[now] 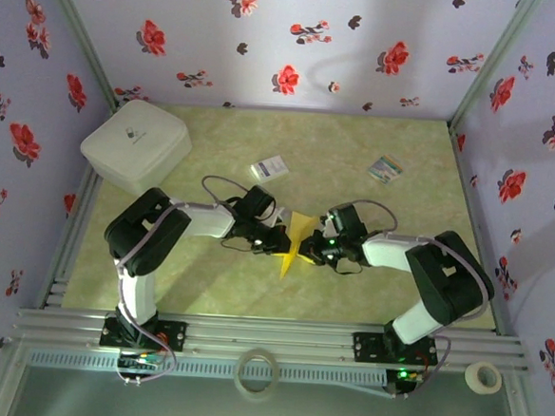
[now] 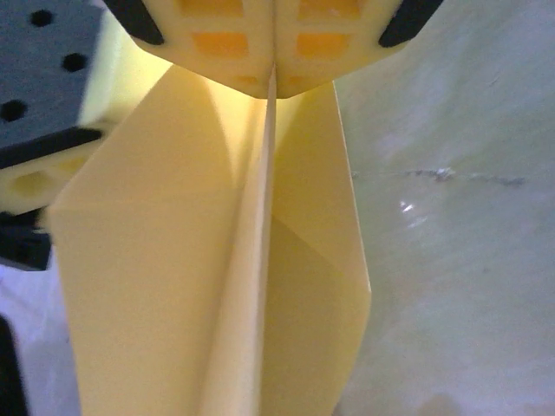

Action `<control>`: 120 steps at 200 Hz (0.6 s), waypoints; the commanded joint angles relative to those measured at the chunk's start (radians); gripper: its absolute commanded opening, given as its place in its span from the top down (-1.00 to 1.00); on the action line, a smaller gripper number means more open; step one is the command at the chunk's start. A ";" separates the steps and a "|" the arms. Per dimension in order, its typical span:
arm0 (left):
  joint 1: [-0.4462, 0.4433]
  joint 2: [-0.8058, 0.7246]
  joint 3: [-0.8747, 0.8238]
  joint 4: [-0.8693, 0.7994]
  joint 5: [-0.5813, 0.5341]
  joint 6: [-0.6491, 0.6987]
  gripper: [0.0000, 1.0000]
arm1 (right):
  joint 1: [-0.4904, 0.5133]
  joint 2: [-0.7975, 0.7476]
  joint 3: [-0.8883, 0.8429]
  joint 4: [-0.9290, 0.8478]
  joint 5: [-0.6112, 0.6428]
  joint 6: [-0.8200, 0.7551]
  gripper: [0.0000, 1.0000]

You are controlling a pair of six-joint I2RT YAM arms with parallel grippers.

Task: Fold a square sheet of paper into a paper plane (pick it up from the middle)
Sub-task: Move a paper plane to the center of the table.

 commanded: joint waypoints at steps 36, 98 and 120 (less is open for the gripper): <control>-0.064 -0.190 0.065 -0.285 -0.428 0.040 0.93 | 0.006 -0.108 0.015 -0.135 0.128 -0.038 0.70; -0.100 -0.201 0.133 -0.497 -0.682 0.006 0.91 | 0.006 -0.109 0.020 -0.108 0.133 0.002 0.69; -0.100 -0.190 0.126 -0.486 -0.682 -0.006 0.91 | 0.006 -0.109 0.029 -0.103 0.126 0.012 0.69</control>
